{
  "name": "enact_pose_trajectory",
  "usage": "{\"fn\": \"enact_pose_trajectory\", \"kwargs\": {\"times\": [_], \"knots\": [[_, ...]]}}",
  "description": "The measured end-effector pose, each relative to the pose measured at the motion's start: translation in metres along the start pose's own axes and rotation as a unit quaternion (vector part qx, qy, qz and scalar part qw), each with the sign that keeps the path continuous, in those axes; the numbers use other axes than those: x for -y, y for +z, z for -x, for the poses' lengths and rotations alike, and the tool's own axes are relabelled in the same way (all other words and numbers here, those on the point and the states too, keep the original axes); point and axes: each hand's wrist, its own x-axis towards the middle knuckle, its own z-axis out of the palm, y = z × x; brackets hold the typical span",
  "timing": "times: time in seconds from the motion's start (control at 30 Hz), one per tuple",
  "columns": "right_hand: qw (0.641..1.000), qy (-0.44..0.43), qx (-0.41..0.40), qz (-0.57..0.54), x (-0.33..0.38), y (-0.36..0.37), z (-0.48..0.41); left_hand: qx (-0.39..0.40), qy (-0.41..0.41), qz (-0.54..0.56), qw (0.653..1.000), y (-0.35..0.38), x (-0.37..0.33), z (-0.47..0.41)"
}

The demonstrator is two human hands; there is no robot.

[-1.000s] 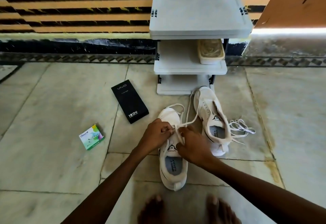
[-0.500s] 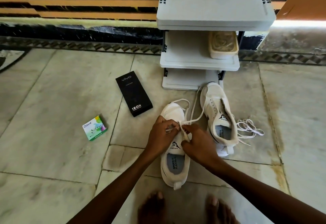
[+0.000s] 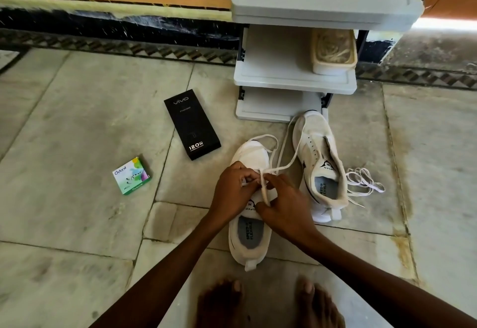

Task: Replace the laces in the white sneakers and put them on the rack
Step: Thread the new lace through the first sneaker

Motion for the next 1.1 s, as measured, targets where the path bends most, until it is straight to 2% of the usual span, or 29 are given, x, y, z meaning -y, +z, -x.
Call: {"fn": "enact_pose_trajectory", "kwargs": {"times": [0.13, 0.27, 0.43, 0.57, 0.7, 0.87, 1.0, 1.1], "knots": [[1.0, -0.01, 0.023, -0.018, -0.001, 0.003, 0.005, 0.002, -0.048, 0.021, 0.999, -0.001, -0.003, -0.001], [0.998, 0.011, 0.037, -0.059, -0.004, 0.003, 0.004, 0.08, -0.119, 0.098, 0.985, -0.011, -0.003, -0.007], [0.994, -0.014, -0.019, -0.102, -0.014, 0.009, 0.002, 0.145, -0.126, 0.127, 0.973, -0.018, -0.001, -0.011], [0.996, -0.035, -0.06, -0.052, -0.02, 0.011, -0.007, 0.141, -0.106, 0.138, 0.975, -0.017, 0.004, -0.01], [0.992, -0.034, -0.117, -0.035, -0.014, 0.013, -0.018, 0.107, -0.045, 0.046, 0.992, -0.014, 0.007, -0.01], [0.987, -0.015, -0.152, -0.053, -0.011, 0.016, -0.024, 0.073, 0.002, -0.021, 0.997, -0.005, 0.012, -0.008], [0.987, 0.019, -0.146, -0.061, -0.008, 0.015, -0.033, 0.052, -0.004, -0.036, 0.998, -0.001, 0.011, -0.004], [0.99, -0.008, -0.134, -0.046, -0.009, 0.011, -0.038, 0.031, 0.018, -0.063, 0.997, -0.001, 0.007, -0.001]]}}
